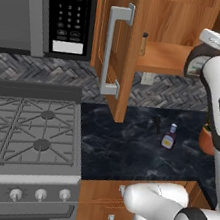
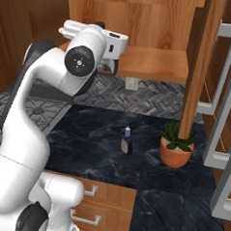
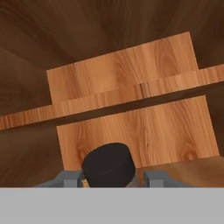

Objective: There are various items on the counter. Only move the condiments/shakers into the cabinet.

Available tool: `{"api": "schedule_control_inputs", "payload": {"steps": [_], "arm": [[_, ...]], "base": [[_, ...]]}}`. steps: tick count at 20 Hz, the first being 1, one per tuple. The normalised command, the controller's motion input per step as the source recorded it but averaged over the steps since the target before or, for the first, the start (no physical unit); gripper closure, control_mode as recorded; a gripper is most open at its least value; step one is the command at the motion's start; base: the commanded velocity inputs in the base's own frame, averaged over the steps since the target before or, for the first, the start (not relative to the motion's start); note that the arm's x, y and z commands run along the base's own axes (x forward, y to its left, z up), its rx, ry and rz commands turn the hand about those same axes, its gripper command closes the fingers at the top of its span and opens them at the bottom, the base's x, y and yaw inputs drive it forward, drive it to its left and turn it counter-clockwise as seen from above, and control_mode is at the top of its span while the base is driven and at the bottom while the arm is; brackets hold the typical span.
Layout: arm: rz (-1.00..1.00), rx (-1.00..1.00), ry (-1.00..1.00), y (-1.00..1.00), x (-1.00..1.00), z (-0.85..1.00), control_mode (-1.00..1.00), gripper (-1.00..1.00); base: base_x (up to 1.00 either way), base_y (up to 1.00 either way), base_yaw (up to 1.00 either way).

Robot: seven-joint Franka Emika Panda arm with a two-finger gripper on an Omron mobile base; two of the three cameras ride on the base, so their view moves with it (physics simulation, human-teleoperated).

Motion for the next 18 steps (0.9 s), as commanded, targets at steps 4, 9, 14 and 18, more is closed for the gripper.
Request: {"api": "schedule_control_inputs", "payload": {"steps": [4,9,14,18], "arm": [[0.00,0.01,0.00,0.10,0.38,0.37,-1.00,1.00],[0.00,0.00,0.00,0.23,0.39,0.02,-1.00,1.00],[0.00,0.00,0.00,0.14,0.23,-0.03,-1.00,1.00],[0.00,0.00,0.00,0.09,0.32,0.00,-1.00,1.00]], "base": [[0.00,0.00,0.00],[0.00,0.00,0.00],[0.00,0.00,0.00],[0.00,0.00,0.00]]}}
